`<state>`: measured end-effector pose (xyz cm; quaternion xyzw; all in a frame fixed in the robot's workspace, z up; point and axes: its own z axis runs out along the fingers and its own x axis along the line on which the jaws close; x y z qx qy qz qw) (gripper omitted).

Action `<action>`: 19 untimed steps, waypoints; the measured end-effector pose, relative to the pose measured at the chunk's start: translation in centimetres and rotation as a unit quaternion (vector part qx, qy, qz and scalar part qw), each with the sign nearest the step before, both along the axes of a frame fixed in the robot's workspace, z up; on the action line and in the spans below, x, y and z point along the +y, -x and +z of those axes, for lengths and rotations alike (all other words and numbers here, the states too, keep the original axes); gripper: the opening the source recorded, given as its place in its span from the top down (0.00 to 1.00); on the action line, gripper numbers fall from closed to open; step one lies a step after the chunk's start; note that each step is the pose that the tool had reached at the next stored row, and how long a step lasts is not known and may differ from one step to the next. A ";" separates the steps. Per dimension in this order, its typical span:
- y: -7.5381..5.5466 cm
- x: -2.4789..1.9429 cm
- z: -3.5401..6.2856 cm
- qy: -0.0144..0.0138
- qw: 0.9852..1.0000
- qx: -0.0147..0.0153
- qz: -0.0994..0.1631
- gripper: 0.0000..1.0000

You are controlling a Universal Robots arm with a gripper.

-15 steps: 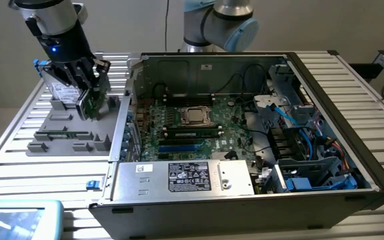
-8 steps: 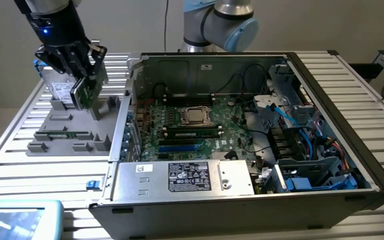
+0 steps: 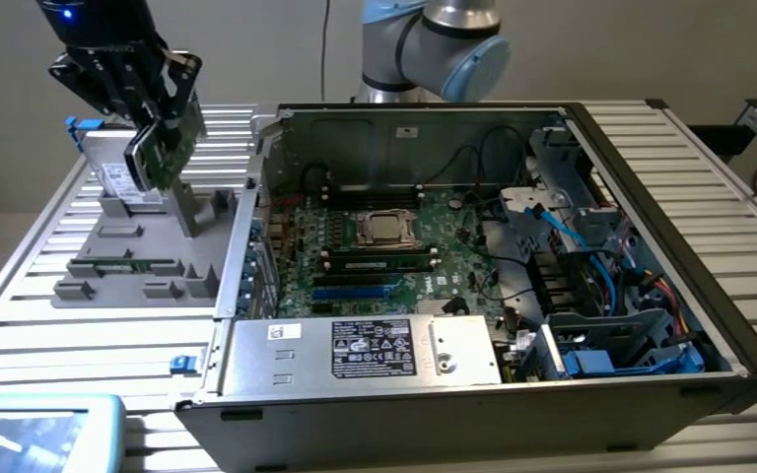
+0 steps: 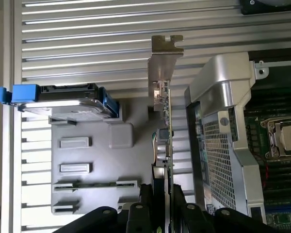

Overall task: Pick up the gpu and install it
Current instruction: 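Pick up the gpu and move the gpu toward the slot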

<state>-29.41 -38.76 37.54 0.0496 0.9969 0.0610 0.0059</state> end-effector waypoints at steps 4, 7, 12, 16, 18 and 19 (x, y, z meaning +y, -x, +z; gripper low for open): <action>-0.7 -0.33 1.84 0.000 1.000 0.001 0.000 0.72; -1.8 -0.80 3.20 0.000 1.000 0.001 0.000 0.72; -3.7 -1.54 5.46 0.000 1.000 0.003 0.000 0.72; -5.4 -1.88 6.23 0.000 1.000 0.006 0.000 0.72; -6.3 -2.01 6.37 0.000 1.000 0.007 0.000 0.72; -6.7 -2.07 6.45 0.000 1.000 0.008 0.000 0.72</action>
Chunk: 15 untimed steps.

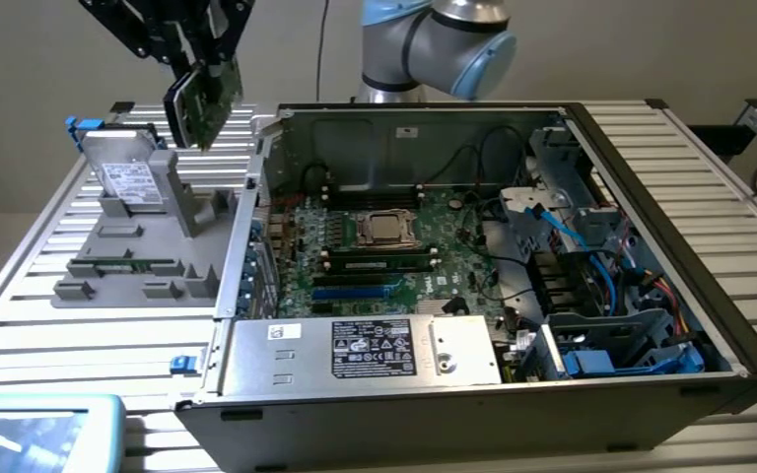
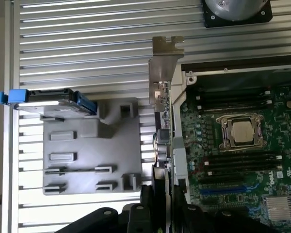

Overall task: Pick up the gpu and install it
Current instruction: 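Pick up the gpu and move the gpu toward the slot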

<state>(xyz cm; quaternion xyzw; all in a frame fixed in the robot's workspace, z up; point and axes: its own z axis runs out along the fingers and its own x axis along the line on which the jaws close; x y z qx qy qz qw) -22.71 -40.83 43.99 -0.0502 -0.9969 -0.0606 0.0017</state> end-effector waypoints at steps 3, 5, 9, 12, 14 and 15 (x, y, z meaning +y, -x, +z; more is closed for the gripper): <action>-1.3 -0.18 0.22 0.000 1.000 0.002 0.000 0.72; -2.2 -0.33 0.38 0.000 1.000 0.004 0.000 0.72; -4.0 -0.54 0.48 0.000 1.000 0.005 0.000 0.72; -5.4 -0.63 0.48 0.000 1.000 0.005 0.000 0.72; -6.3 -0.67 0.47 0.000 1.000 0.005 0.000 0.72; -6.7 -0.69 0.44 0.000 1.000 0.005 0.000 0.72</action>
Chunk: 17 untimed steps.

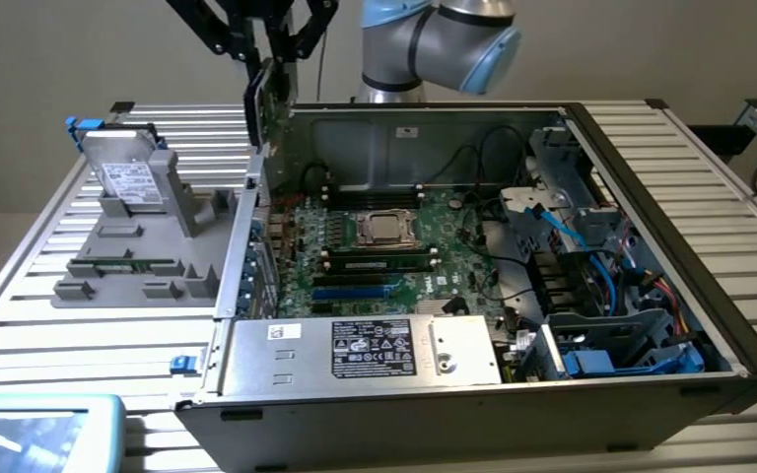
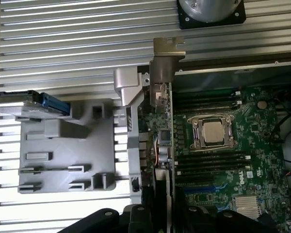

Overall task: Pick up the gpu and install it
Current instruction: 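Pick up the gpu and move the gpu toward the slot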

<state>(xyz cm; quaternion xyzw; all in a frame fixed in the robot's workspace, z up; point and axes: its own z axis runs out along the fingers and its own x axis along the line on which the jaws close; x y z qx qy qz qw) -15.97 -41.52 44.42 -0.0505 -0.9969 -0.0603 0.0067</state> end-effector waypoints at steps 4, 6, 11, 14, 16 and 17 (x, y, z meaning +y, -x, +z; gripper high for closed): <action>-1.8 -0.02 -0.45 0.000 1.000 0.000 0.000 0.72; -2.7 -0.05 -0.82 0.000 1.000 0.000 0.000 0.72; -5.0 -0.26 -1.58 0.000 1.000 0.000 0.000 0.72; -6.4 -0.55 -1.97 0.000 1.000 0.000 0.000 0.72; -7.2 -0.79 -2.26 0.000 1.000 0.000 0.000 0.72; -7.6 -0.89 -2.43 0.000 1.000 0.000 0.000 0.72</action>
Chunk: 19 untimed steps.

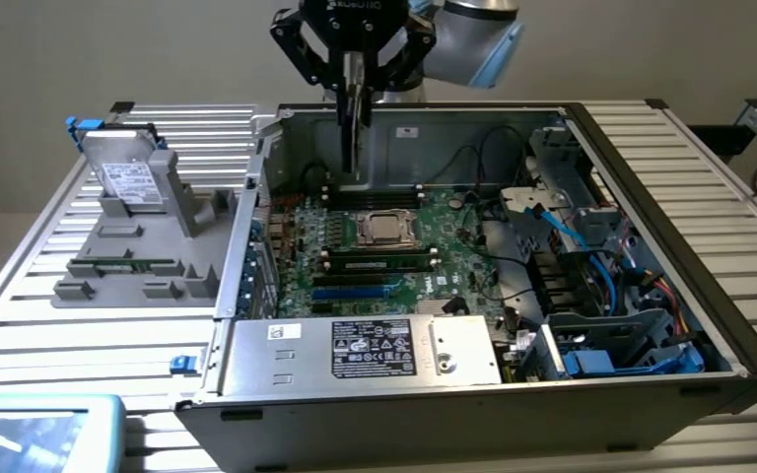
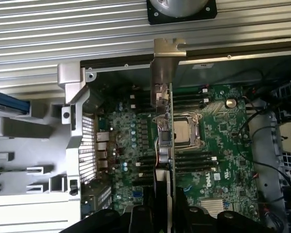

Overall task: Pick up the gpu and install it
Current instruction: 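Pick up the gpu and move the gpu toward the slot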

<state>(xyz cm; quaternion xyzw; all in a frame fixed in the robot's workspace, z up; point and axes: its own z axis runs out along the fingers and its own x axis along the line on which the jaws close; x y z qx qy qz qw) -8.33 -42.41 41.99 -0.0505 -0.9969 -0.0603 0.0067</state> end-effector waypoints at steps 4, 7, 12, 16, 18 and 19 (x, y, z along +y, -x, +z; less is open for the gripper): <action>-1.8 -0.26 -0.73 0.000 1.000 0.000 0.000 0.72; -3.2 -0.37 -1.28 0.000 1.000 0.000 0.000 0.72; -5.0 -0.42 -2.21 0.000 1.000 0.000 0.000 0.72; -5.0 -0.41 -2.31 -0.001 1.000 0.000 0.000 0.72; -5.0 -0.42 -2.32 -0.002 1.000 0.000 0.000 0.72; -5.0 -0.42 -2.32 -0.002 1.000 0.000 0.000 0.72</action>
